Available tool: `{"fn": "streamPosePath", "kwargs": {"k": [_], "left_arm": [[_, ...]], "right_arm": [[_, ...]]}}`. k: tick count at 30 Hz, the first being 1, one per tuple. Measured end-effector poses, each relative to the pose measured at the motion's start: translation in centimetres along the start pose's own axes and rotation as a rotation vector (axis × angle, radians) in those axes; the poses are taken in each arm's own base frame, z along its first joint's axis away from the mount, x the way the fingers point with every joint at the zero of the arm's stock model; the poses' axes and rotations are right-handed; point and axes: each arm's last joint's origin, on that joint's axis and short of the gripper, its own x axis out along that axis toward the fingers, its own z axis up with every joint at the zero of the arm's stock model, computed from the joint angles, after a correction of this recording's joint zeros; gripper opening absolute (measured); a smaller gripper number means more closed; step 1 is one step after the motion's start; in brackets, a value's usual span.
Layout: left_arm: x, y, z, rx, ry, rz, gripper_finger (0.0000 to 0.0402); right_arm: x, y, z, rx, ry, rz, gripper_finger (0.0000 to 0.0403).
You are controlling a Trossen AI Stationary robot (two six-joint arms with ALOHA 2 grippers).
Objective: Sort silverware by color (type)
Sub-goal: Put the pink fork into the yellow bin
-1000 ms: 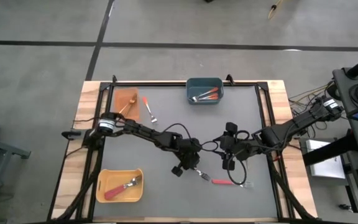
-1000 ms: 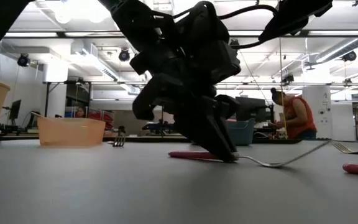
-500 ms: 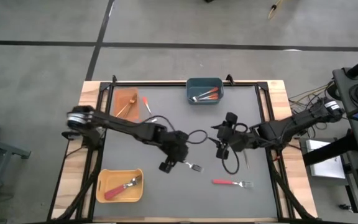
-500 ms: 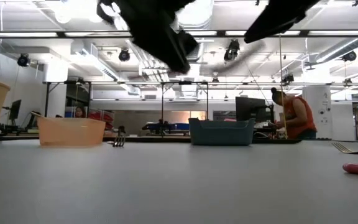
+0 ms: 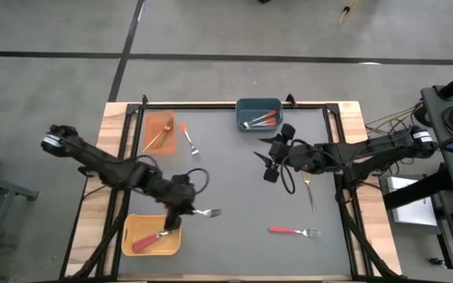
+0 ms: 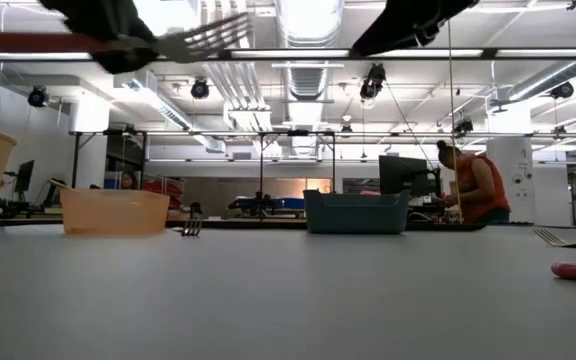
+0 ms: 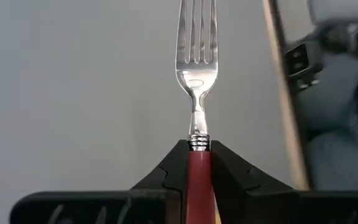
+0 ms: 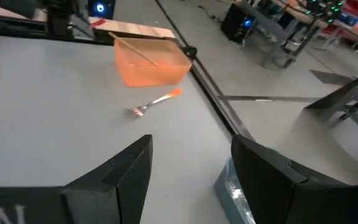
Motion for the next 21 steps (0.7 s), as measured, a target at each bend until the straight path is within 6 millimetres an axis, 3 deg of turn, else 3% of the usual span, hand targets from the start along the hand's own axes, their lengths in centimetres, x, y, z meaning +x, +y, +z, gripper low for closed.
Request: {"fn": "streamPosePath", "kwargs": {"k": [8,14,21], "left_arm": [[-2.5,-2.0,-3.1,-0.194,0.032,0.026,0.0034],[-2.7,-2.6,-4.8,-0.272,0.107,0.109,0.0035],[-1.9,-3.0,-5.2,-0.283,0.135,0.132,0.0035]], "right_arm": [[0.9,-0.9,-1.2,-0.021,0.031,-0.042,0.0210],[2.0,-2.1,-2.0,-0.086,0.039,-0.068,0.0210],[3.0,-3.9,-2.2,-0.039,0.029,0.020,0.0210]]}}
